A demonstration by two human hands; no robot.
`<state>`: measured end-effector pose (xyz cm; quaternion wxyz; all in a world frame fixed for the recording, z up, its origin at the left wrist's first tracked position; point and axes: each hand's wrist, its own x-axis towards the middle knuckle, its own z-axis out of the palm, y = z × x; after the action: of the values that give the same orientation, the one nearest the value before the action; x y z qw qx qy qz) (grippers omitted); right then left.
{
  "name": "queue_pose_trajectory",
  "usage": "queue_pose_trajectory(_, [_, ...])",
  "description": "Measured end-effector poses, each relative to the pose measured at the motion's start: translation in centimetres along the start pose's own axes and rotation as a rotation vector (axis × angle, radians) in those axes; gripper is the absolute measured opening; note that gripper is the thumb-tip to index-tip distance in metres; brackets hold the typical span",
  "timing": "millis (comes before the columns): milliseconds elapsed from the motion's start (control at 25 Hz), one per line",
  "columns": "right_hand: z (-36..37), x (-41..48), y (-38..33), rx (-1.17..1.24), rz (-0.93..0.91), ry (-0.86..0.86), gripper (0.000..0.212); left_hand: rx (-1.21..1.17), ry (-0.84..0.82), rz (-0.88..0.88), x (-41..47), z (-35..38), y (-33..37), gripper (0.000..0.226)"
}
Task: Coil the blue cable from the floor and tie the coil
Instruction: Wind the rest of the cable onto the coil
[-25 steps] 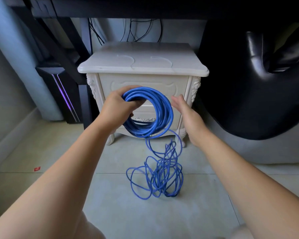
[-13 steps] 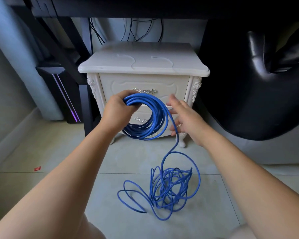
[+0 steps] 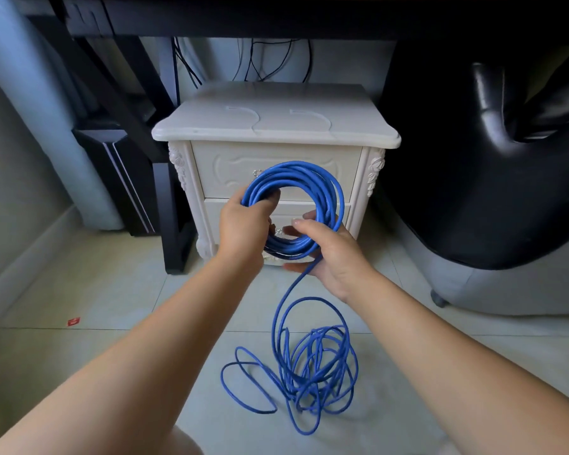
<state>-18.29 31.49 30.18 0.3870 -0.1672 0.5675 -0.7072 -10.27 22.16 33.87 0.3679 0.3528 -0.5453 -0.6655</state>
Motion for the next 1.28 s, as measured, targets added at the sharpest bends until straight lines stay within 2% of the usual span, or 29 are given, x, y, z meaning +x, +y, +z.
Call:
queue_pose_trajectory(80, [0.4,0.2,0.0,0.090,-0.055,0.073,0.022,-0.049,0.021,-0.074,-0.5,0.5,-0.5,0.013])
queue_pose_trajectory(200, [0.1,0.4,-0.4,0.059,-0.094,0.183,0.022,-0.043,-0.031,-0.134,-1.0,0.9,-0.9,0.012])
queue_pose_trajectory(320, [-0.5,0.7,-1.2,-0.080,-0.168,0.264,0.022,0.106,-0.100,-0.132,-0.8,0.5,-0.9,0.003])
queue_pose_trajectory(400, [-0.9,0.7,-1.8,-0.243,-0.232,0.291,0.023,0.243,-0.150,-0.101,-0.4,0.0,-1.0,0.008])
queue_pose_trajectory(480, [-1.4,0.6,-2.4,-0.449,-0.281,0.269,0.026,0.428,-0.172,0.052,0.0,-0.3,-1.1,0.027])
queue_pose_trajectory(600, [-1.4,0.1,-2.8,-0.813,-0.310,0.151,0.021,0.622,-0.267,0.410,0.1,-0.5,-1.0,0.061])
queue_pose_trajectory(680, [-1.0,-0.1,-2.7,-1.015,-0.348,0.087,0.022,0.784,-0.343,0.583,0.3,-0.4,-1.3,0.068])
queue_pose_trajectory(800, [-0.3,-0.4,-2.7,-1.187,-0.462,0.079,0.023,0.875,-0.329,0.562,0.7,-0.5,-1.5,0.061])
queue_pose_trajectory(920, [-0.3,-0.2,-3.0,-1.093,-0.450,0.183,0.024,0.795,-0.281,0.496,0.7,-0.1,-1.7,0.039])
queue_pose_trajectory(1080, [-1.0,0.4,-2.9,-0.876,-0.204,0.200,0.020,0.624,-0.207,0.335,1.0,0.0,-1.8,0.020])
queue_pose_trajectory(1160, [-1.1,0.6,-2.3,-0.683,-0.113,0.180,0.019,0.507,-0.143,0.224,1.2,-0.1,-1.7,0.014])
queue_pose_trajectory(1280, [-1.2,0.8,-1.3,-0.374,-0.050,0.135,0.029,0.329,-0.054,0.063,1.1,-0.2,-1.4,0.012])
